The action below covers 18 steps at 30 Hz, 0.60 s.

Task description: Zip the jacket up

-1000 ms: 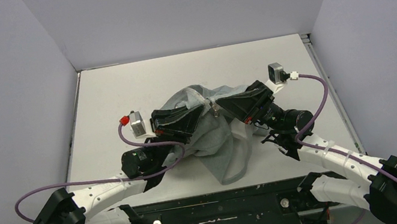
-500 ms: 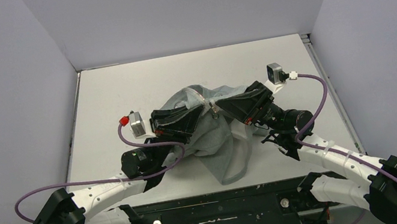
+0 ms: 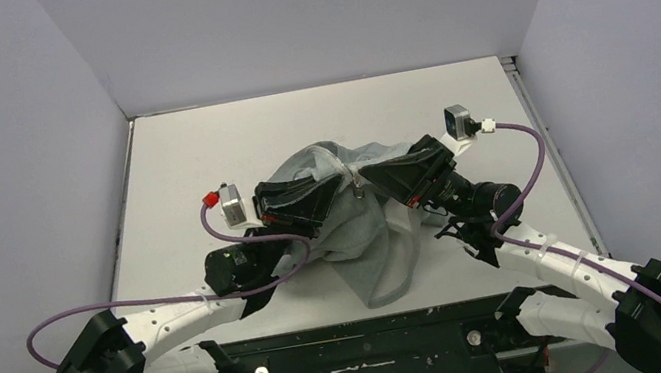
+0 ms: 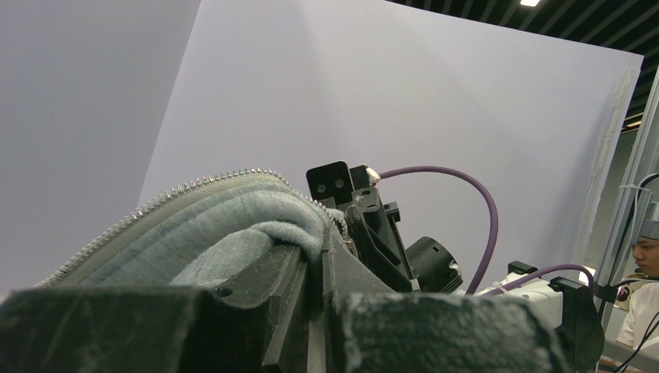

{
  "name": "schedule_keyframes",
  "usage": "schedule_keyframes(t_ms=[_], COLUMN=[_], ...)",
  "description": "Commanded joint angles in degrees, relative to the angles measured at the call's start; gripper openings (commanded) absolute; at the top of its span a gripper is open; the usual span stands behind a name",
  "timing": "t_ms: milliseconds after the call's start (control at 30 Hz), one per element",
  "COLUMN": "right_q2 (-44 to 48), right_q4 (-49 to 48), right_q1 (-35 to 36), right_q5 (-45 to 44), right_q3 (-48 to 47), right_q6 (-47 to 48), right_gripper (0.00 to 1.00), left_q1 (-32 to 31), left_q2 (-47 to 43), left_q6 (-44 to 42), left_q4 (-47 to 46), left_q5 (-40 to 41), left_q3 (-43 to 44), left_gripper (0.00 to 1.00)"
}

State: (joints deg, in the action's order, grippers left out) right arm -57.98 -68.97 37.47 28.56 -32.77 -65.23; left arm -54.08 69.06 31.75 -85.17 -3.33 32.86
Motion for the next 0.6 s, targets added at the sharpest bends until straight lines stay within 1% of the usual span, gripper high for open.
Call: schedule_keyframes(t_ms=[0,567], right_q2=[0.06,0.59], right_q4=[-6.51,-5.35], right_q1=[0.14,-0.12], right_q5=[0.80,-2.61], right_q3=[-1.88,-0.88], right_q6=[-0.37,0.89], right_gripper=[0.00,0.00], left_q1=[-0.32,-0.41], left_q2=[0.27,0.28], left_q6=[0.10,3.05], left_q4=[-15.55,-15.50], left_q5=[-1.04,-3.31], left_q3=[3.35,2.79], left_gripper=[0.00,0.00])
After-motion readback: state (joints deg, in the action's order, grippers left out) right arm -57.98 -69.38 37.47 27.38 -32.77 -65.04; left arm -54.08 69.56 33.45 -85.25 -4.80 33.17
